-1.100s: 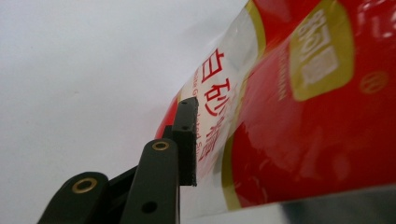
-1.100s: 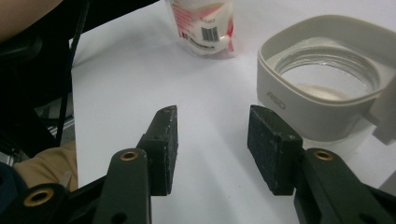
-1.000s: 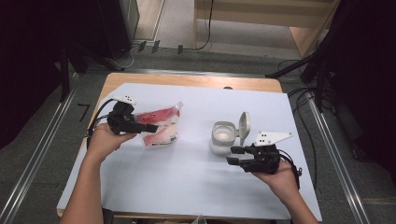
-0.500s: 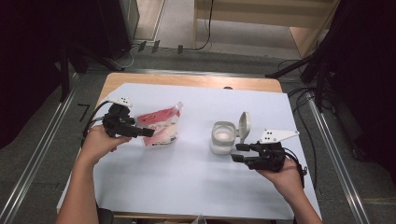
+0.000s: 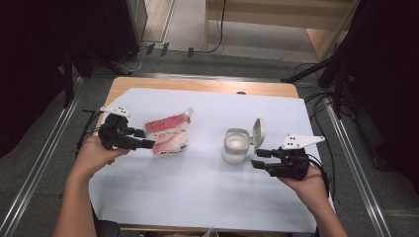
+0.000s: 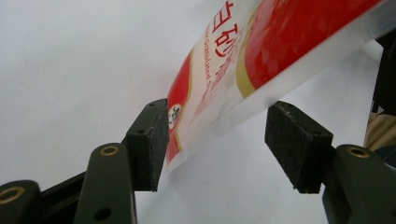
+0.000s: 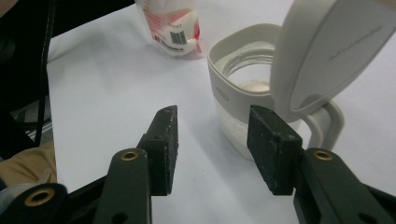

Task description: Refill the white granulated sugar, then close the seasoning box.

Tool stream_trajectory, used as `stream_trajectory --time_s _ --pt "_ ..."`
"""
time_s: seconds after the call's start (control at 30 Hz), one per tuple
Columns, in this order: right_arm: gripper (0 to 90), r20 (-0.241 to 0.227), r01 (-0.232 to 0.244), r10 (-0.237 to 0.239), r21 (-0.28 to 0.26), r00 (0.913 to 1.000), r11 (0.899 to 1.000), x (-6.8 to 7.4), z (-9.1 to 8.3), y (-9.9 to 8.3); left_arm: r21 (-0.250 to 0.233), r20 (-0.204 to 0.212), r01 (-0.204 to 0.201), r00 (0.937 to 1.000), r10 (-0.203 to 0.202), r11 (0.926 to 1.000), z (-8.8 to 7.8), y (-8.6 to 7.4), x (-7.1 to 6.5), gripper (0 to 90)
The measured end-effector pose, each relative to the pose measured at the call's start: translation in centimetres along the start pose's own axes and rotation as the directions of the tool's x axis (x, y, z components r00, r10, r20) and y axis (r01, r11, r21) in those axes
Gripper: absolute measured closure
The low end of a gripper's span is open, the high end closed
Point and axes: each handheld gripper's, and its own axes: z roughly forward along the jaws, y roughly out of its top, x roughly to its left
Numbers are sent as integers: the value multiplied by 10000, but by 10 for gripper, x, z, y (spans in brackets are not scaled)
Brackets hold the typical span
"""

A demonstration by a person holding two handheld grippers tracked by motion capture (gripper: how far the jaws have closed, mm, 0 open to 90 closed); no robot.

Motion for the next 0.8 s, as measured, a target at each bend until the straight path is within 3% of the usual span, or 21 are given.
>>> stream_trajectory --time_s 0.3,0.4,0.5,0.6,0.67,0.8 --pt "579 310 -381 387 -216 9988 9990 -12 -10 -2 49 -284 327 9991 -326 9995 -9 -11 10 410" --pt "593 411 -476 487 -257 9980 9985 -16 -12 -2 179 -375 686 9970 -679 9975 -10 -14 12 411" --pt "617 455 -486 496 -230 9977 9986 -20 -12 -2 141 -537 652 9965 -644 9978 -11 -16 14 416" --pt "679 571 -549 555 -133 9968 9984 -25 -13 -3 54 -656 743 9951 -738 9972 -13 -19 15 418" --pt "705 573 -845 855 -191 9947 9962 -30 -13 -3 -27 -737 804 9940 -804 9968 -15 -21 17 418" --pt "802 633 -1064 1086 -377 9921 9936 -36 -13 -2 -98 -1075 1065 9884 -1069 9943 -16 -25 21 419"
